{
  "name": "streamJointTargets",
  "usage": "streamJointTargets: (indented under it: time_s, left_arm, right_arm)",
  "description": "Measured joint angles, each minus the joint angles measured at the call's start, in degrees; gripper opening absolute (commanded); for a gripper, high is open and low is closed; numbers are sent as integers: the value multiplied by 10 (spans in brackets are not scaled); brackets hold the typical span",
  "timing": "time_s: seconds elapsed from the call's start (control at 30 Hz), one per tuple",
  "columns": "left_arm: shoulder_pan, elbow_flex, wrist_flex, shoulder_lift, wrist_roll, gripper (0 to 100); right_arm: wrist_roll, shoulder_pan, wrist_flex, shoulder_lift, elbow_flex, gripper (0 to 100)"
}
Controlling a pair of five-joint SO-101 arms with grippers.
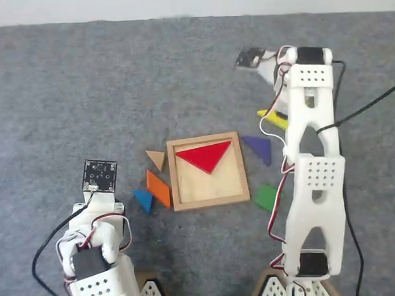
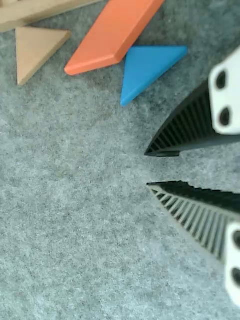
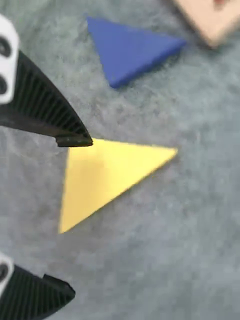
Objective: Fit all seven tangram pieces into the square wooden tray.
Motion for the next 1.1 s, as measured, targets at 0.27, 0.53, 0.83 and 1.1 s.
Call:
streamJointTargets:
  time_s: [0.27,0.53,0.83,1.1]
  left_arm:
    - [0,0,0,0,0,80]
    - [0,0,0,0,0,80]
    - [0,0,0,0,0,80]
    - [0,0,0,0,0,80]
  right_arm:
    - [101,0,17,96,-68,398]
    - [123,1,21,123,-85,269]
    - [105,14,24,116,-78,191]
    - [25,28,24,1,86,165]
